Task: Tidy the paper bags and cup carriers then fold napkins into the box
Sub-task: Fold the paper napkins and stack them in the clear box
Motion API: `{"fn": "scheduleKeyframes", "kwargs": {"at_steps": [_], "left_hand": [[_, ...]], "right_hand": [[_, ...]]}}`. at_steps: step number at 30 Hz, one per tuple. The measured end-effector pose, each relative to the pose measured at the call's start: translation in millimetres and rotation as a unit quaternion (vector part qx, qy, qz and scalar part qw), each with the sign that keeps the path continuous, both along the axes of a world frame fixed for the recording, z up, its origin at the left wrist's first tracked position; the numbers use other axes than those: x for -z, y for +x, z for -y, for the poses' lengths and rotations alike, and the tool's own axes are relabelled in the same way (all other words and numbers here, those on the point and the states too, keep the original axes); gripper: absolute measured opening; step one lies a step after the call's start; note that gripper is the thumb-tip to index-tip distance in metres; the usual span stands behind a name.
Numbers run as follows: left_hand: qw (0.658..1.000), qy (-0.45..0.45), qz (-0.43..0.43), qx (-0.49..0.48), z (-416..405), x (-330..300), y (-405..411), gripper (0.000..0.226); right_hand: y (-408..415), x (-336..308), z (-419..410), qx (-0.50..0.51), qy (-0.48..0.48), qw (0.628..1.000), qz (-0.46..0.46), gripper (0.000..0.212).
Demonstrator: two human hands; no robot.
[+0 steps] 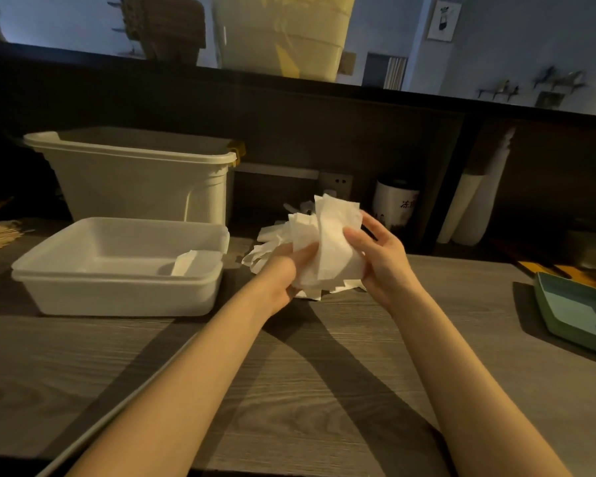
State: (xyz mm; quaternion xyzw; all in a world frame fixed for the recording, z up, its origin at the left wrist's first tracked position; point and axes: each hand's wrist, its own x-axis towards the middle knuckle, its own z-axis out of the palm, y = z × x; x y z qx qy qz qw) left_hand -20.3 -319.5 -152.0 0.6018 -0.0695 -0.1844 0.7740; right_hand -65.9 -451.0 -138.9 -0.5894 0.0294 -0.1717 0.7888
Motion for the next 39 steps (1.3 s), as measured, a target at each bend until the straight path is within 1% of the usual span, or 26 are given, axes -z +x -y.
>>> {"fn": "scheduleKeyframes", "kwargs": {"at_steps": [2,6,9,11,14,15,16,17,18,21,24,26,28,30,33,35,37,39], "left_hand": [[1.000,0.004,0.005,0.025,2.7,-0.6,-5.7,0.024],[0.997,-0.031,0.001,0.072,3.8,-0.9,-7.4,0.020],[0.995,-0.061,0.006,0.083,5.0,-2.2,-9.0,0.016],[0.995,-0.063,-0.002,0.081,6.2,-3.4,-10.6,0.021],[0.995,-0.056,-0.016,0.081,8.2,-3.4,-9.6,0.042],[0.995,-0.051,-0.011,0.079,8.3,-4.4,-10.1,0.040],[0.996,-0.040,0.004,0.075,8.1,-4.7,-10.7,0.033],[0.997,-0.022,0.023,0.070,8.3,-4.1,-11.0,0.027],[0.997,-0.002,0.042,0.066,8.5,-3.3,-11.8,0.028],[0.996,0.028,0.074,0.031,11.7,0.5,-11.7,0.039],[0.998,0.021,0.061,-0.026,11.4,-0.9,-9.2,0.040],[0.998,0.004,0.048,-0.045,9.8,-1.5,-7.5,0.042],[0.998,-0.002,0.044,-0.044,9.7,-1.9,-7.9,0.045],[0.997,0.013,0.057,-0.042,10.5,-2.4,-8.3,0.045],[0.993,0.041,0.103,-0.044,7.0,-4.5,-4.1,0.041],[0.989,0.053,0.128,-0.052,0.7,-6.9,1.3,0.037],[0.989,0.041,0.127,-0.065,-6.6,-9.1,8.1,0.039],[0.990,0.020,0.118,-0.076,-12.8,-11.3,12.9,0.041]], "right_hand": [[1.3,3.0,-2.9,0.014,-0.019,1.000,-0.016,0.040],[2.6,4.8,-1.4,0.054,-0.063,0.996,-0.031,0.042],[4.2,5.9,-2.8,0.087,-0.095,0.991,-0.031,0.044],[5.2,8.1,-6.0,0.128,-0.143,0.981,-0.028,0.045],[4.5,10.5,-10.9,0.183,-0.222,0.958,0.001,0.044],[3.8,10.8,-12.1,0.195,-0.247,0.949,0.014,0.044],[2.9,11.2,-13.1,0.201,-0.264,0.943,0.025,0.045],[2.3,11.7,-13.9,0.203,-0.270,0.941,0.030,0.045],[2.1,12.1,-14.6,0.203,-0.269,0.941,0.031,0.045],[2.8,10.9,-14.2,0.196,-0.273,0.942,0.016,0.046],[1.9,7.6,-14.2,0.126,-0.279,0.952,-0.008,0.060],[1.0,8.0,-16.4,0.086,-0.276,0.957,-0.010,0.066],[2.1,10.7,-17.9,0.088,-0.279,0.956,-0.003,0.067],[3.4,12.4,-18.7,0.103,-0.282,0.954,0.000,0.067],[4.4,11.3,-18.2,0.102,-0.308,0.946,0.010,0.061],[5.2,9.4,-15.4,0.117,-0.321,0.940,0.022,0.048],[6.5,8.5,-9.2,0.156,-0.327,0.932,0.021,0.035],[8.0,10.7,-1.1,0.199,-0.377,0.904,0.015,0.024]]}}
